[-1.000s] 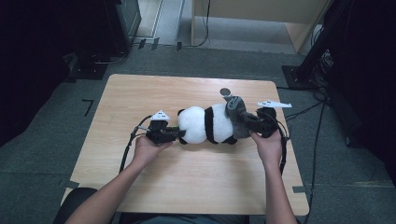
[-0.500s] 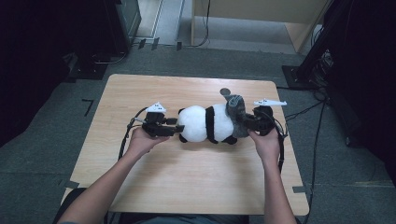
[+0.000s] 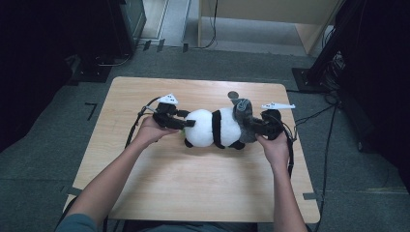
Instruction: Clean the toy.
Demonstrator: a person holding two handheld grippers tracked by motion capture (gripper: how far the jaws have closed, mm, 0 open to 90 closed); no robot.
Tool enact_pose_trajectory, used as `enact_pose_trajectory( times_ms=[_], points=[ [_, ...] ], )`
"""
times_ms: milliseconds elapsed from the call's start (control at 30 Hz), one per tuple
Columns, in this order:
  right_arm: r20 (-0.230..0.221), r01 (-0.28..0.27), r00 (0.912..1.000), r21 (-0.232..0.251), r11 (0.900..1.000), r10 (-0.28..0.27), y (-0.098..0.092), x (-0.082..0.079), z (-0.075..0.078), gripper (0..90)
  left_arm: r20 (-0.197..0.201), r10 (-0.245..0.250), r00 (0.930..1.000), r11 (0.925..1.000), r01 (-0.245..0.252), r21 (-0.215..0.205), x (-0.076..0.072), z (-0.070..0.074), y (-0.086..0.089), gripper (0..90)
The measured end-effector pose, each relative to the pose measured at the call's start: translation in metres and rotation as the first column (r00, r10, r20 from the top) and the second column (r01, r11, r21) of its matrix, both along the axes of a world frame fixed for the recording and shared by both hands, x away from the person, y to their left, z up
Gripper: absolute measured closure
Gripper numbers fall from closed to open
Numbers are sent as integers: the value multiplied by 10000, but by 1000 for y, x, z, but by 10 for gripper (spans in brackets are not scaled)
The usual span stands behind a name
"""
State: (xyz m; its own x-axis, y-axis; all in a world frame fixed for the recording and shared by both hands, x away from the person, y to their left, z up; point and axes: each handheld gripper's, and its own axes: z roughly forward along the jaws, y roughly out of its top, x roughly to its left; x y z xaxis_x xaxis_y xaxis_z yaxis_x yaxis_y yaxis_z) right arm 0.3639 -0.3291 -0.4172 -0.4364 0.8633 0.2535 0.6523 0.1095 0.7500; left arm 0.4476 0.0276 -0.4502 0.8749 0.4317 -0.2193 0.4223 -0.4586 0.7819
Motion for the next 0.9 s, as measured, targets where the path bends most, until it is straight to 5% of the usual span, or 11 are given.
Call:
enact_pose_trajectory(
  times_ms=[133,267,400,500,667,800,900],
  points=[
    [5,-172,9999,50,9998,172,1,1,-3,771,-61,-180,9998,9998,180,-40,11,-11,-2,145],
    [61,-480,9988,212,9986,479,3,0,-5,775,-605,-488,9970,9986,476,-218,18,-28,-3,8],
    [145,-818,9966,265,9963,814,7,0,-7,777,-522,-1348,9895,9907,1337,-236,14,-34,-6,0],
    [410,-1016,9941,320,9943,1002,11,0,-8,780,-487,-2232,9736,9748,2229,-100,5,-38,-13,0],
    [907,-730,9932,39,9973,724,19,0,-10,782,-1069,-2203,9696,9753,2208,-75,4,-39,-15,0],
    [1206,-384,9919,-134,9992,398,24,2,-12,785,-886,-2050,9747,9780,2075,200,-4,-31,-14,217],
    [1394,-185,9900,-320,9993,228,23,2,-10,783,-965,-1803,9789,9835,1808,-34,-10,-28,-11,368]
  ],
)
